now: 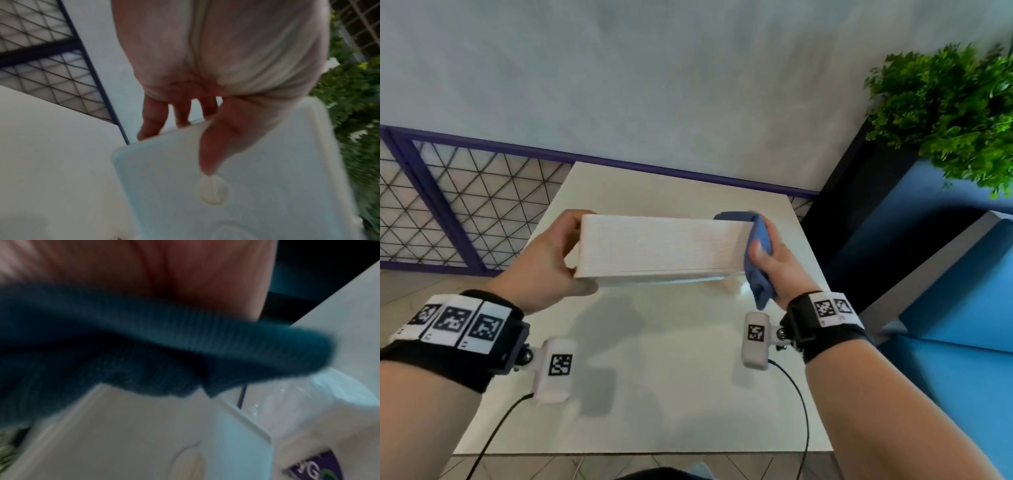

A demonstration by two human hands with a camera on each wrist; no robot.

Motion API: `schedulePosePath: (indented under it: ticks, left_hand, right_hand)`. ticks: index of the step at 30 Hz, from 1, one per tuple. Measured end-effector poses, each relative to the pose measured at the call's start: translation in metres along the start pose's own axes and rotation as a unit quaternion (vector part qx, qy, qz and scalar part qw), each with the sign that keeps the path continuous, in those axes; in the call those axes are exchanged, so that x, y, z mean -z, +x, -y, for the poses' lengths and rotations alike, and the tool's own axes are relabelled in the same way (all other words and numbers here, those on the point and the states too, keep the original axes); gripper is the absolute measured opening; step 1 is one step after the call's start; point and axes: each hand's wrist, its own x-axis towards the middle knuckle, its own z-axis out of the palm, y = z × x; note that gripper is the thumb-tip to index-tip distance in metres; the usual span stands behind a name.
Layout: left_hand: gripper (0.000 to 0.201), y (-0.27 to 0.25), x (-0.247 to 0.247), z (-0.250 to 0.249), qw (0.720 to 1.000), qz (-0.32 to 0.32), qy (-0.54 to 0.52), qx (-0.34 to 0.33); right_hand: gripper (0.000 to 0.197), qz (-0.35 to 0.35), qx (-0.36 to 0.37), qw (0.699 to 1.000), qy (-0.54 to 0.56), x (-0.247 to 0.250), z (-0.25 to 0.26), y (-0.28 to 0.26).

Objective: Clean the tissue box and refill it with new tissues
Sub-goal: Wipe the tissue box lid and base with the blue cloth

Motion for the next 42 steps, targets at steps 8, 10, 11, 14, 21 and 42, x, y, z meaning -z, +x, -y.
schedulePosePath:
  ticks: [8, 10, 11, 14, 21, 42]
  left_hand:
    - [0.124, 0.006, 0.013, 0.010, 0.989, 0.057, 0.069, 0.119]
    - [0.142, 0.006, 0.007, -0.006, 0.958, 0.053, 0.247, 0.137]
    - [0.143, 0.005, -0.003, -0.017, 0.943, 0.049, 0.311, 0.108]
    - [0.131, 0.006, -0.051, -0.044, 0.913, 0.066, 0.403, -0.002]
    - [0.079, 0.011, -0.071, -0.038, 0.950, -0.055, 0.306, -0.027]
    - [0.082, 0.001, -0.063, -0.024, 0.946, -0.108, 0.303, -0.037]
  right_hand:
    - [0.086, 0.004, 0.134, 0.974, -0.182, -0.002, 0.026, -0.004]
    - [0.080, -0.015, 0.194, 0.963, -0.188, -0.013, 0.021, -0.001]
    - [0.079, -0.011, 0.222, 0.955, -0.196, -0.020, 0.016, 0.003]
    - [0.084, 0.007, 0.235, 0.950, -0.205, -0.046, 0.018, 0.008]
    - [0.072, 0.001, 0.256, 0.918, -0.302, -0.084, 0.040, -0.032]
    - [0.043, -0.100, 0.105, 0.986, -0.079, -0.077, 0.012, -0.005]
